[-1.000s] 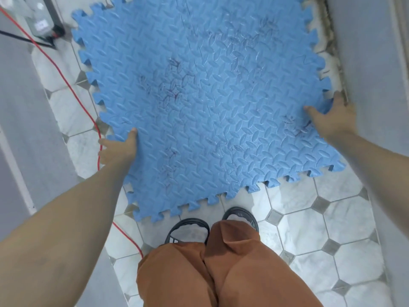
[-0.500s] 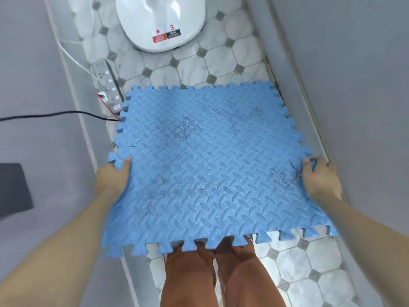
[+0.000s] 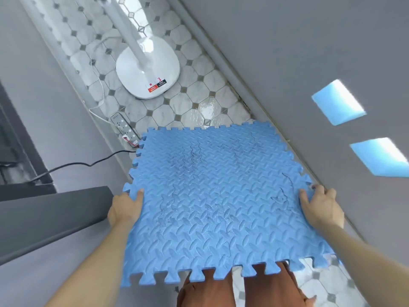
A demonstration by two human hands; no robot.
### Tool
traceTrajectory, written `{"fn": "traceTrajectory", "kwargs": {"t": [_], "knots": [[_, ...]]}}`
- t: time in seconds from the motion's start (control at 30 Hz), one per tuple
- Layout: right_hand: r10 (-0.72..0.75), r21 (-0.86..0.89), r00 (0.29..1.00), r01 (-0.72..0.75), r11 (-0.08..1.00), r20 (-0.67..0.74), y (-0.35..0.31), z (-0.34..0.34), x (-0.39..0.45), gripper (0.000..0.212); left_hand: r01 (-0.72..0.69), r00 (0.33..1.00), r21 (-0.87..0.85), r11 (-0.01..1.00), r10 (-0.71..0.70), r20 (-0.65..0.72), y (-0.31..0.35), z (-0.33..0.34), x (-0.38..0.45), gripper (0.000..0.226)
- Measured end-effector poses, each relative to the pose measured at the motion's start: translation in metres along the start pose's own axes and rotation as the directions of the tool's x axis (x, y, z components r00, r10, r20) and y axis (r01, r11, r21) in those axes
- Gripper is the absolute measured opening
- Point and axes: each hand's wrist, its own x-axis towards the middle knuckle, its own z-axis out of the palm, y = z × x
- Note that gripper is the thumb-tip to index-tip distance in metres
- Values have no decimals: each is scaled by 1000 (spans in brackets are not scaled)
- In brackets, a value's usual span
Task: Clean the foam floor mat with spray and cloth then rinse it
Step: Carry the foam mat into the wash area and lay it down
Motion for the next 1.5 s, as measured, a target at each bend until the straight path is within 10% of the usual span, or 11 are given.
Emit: {"fn": "traceTrajectory", "kwargs": {"t": [0.6, 1.1, 1.5], "knots": [[563, 406, 815, -565, 718, 139, 186, -27, -230, 53, -660, 737, 332, 674, 667, 112, 153, -79, -147, 62], [877, 493, 281, -868, 59, 390, 408, 69, -473, 54, -902, 231, 430, -43, 794, 562, 252, 109, -445, 67], [806, 503, -138, -718, -481, 575, 471, 151, -597, 52, -729, -190, 317, -606, 625, 757, 265, 269, -701, 69]]}}
